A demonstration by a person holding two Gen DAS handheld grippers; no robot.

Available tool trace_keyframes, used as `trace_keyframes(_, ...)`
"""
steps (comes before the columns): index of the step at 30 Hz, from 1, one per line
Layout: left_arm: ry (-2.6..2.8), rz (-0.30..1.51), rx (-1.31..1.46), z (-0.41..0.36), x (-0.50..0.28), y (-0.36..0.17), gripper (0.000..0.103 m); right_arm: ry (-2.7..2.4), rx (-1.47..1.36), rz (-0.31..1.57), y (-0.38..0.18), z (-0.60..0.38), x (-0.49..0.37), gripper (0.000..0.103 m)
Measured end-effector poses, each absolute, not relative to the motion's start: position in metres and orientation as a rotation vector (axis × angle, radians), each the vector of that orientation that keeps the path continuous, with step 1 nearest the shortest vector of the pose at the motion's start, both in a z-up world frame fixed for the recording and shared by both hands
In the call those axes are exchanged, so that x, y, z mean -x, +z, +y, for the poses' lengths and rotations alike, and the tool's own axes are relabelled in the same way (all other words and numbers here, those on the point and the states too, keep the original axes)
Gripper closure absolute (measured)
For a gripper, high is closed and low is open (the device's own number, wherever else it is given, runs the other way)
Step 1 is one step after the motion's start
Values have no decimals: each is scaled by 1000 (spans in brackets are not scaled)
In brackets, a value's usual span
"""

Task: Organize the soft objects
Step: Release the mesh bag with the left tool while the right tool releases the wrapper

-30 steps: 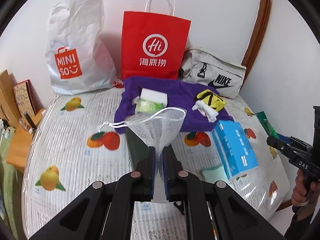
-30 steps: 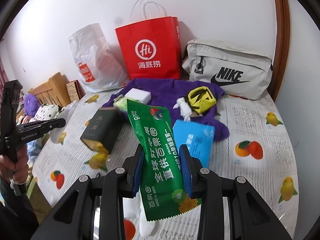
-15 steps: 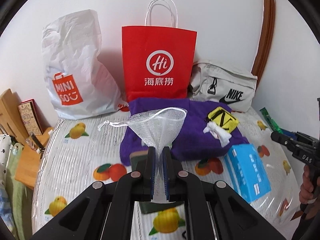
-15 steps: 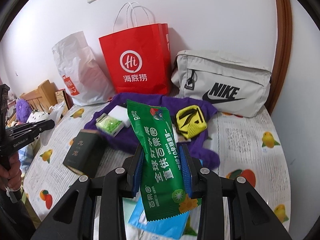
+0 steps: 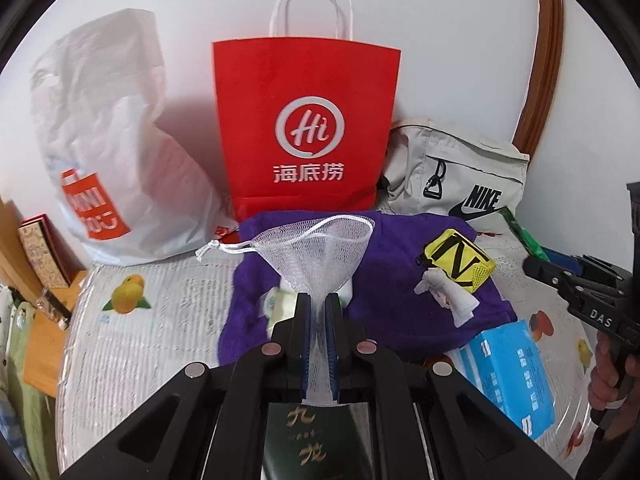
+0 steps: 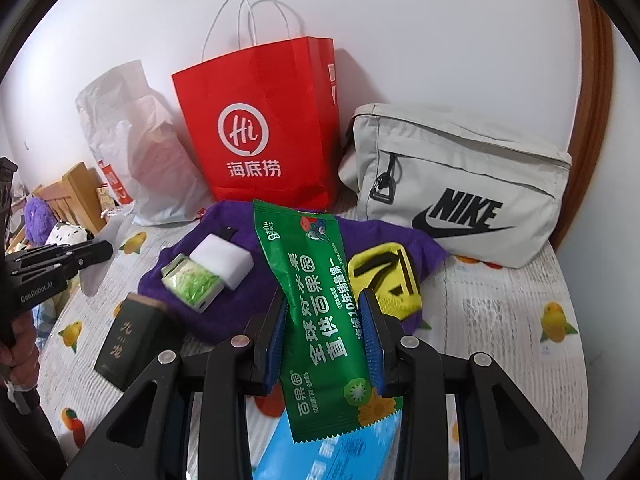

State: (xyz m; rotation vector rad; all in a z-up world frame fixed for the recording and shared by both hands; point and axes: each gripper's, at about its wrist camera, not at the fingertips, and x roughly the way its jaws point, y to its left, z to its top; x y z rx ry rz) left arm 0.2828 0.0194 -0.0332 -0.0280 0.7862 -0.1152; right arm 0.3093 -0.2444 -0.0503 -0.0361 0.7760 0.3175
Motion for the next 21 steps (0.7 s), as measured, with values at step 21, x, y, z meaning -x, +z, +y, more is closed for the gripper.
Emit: trace_keyframes(21,-236,1016,156,-7,-387,-94,95,263,58,955,-111,-244,-394,68)
